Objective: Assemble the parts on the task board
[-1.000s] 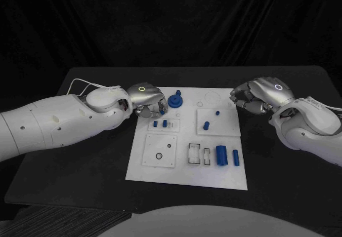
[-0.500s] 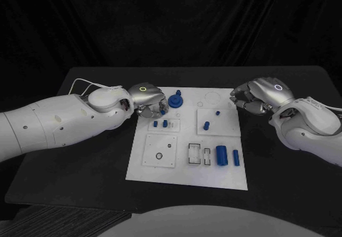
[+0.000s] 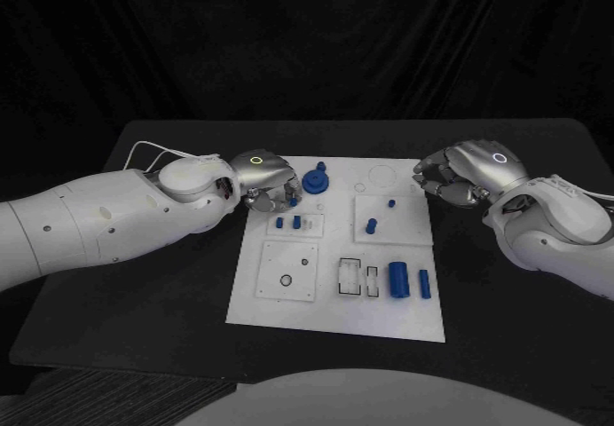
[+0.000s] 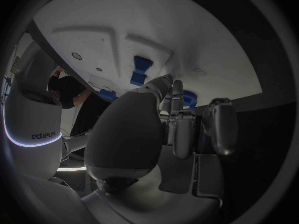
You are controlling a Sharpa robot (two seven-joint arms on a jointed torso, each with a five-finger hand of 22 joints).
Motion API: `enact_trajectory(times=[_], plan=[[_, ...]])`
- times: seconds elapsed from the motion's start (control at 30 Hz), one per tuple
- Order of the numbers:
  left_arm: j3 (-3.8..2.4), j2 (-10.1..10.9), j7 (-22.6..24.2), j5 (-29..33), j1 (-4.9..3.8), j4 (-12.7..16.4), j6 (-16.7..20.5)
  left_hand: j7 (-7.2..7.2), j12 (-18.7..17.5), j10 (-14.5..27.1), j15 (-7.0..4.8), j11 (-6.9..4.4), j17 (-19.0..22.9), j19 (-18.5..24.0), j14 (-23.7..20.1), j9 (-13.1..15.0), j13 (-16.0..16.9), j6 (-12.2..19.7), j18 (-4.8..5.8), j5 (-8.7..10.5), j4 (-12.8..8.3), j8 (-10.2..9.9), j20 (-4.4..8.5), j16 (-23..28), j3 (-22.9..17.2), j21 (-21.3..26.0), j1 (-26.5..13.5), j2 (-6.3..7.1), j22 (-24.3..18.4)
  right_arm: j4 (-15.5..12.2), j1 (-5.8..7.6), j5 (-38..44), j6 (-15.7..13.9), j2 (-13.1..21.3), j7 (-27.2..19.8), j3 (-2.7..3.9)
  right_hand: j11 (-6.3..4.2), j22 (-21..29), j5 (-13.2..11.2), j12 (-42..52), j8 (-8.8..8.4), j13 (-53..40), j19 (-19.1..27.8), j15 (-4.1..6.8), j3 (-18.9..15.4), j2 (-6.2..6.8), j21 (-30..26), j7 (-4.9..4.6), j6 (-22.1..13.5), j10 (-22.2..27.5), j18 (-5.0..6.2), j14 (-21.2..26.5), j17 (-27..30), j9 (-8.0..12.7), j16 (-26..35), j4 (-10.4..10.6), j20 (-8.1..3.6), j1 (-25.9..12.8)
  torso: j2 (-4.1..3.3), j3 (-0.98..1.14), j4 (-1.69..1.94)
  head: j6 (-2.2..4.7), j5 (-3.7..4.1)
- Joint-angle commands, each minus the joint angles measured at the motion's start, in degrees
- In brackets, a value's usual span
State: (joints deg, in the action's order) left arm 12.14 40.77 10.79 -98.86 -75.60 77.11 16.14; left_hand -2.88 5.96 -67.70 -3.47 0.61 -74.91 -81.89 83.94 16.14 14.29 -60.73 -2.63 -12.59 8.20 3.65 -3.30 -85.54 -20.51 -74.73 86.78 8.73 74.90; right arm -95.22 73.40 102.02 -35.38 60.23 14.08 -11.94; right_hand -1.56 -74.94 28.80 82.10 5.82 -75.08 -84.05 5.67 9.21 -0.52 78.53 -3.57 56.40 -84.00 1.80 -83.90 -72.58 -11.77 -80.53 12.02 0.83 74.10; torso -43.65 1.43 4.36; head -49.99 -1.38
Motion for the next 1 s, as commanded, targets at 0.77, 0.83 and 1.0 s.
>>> enact_trajectory(times=[0.77, 0.83, 1.0], plan=[[0.01, 2.15, -1.05, -0.17, 0.29, -0.5, 5.96, 3.8, -1.75, 1.73, 0.71, 0.67, -7.05, 0.35, 3.15, -3.42, -2.65, 9.66, -0.81, 1.77, 0.53, 0.23, -0.38, 0.65, -2.08, 0.91, -1.47, 1.41, 10.49, -0.66, -0.19, 0.21, -0.43, 0.82, 0.73, 0.04, -0.38, -11.63, 0.29, -0.74, -0.33, -6.58, -1.84, 0.18, 0.39, 0.25, -0.26, -0.06, 0.14, -2.85, 0.8, -3.24, 0.04, 0.08, 0.34, -0.09, -0.26, 0.52, -0.01, 0.01, 0.0, -0.01, 0.45], [0.0, 3.18, -0.37, -0.17, 0.27, -0.17, 7.77, 3.73, -1.49, 1.14, 0.63, 0.5, -7.04, 0.32, 3.16, -3.41, -2.52, 9.24, -0.82, 1.85, 0.49, 0.46, -0.34, 0.65, -2.08, 0.92, -1.42, 1.45, 10.5, -1.13, -0.09, 0.21, -0.74, 1.29, 0.82, 0.04, -0.51, -11.65, 0.26, -1.84, -0.32, -5.57, -1.87, 0.08, 0.45, 0.39, -0.18, -0.1, 0.2, -2.42, 0.77, -3.25, 0.04, 0.08, 0.33, -0.25, -0.22, 0.65, -0.01, -0.03, 0.01, -0.01, 0.58], [-0.01, 6.4, 2.11, 3.11, -0.12, 1.42, 11.66, 4.1, -0.31, 0.21, 0.14, -0.47, -6.04, 0.89, 2.77, -3.45, -1.84, 8.2, -1.06, 2.3, 0.73, 0.92, -0.01, 1.32, -1.57, 2.07, -1.74, 1.61, 10.2, -2.32, 1.2, 0.21, -1.51, 2.31, 1.08, 0.05, -0.54, -11.62, 0.2, -8.22, -0.43, -0.13, -1.84, -0.02, 0.93, 0.88, -0.29, -0.13, 0.35, -0.02, 0.8, -3.21, 0.32, 0.11, 0.4, -0.62, -0.09, 0.82, -0.01, -0.05, 0.04, -0.01, 0.78]])
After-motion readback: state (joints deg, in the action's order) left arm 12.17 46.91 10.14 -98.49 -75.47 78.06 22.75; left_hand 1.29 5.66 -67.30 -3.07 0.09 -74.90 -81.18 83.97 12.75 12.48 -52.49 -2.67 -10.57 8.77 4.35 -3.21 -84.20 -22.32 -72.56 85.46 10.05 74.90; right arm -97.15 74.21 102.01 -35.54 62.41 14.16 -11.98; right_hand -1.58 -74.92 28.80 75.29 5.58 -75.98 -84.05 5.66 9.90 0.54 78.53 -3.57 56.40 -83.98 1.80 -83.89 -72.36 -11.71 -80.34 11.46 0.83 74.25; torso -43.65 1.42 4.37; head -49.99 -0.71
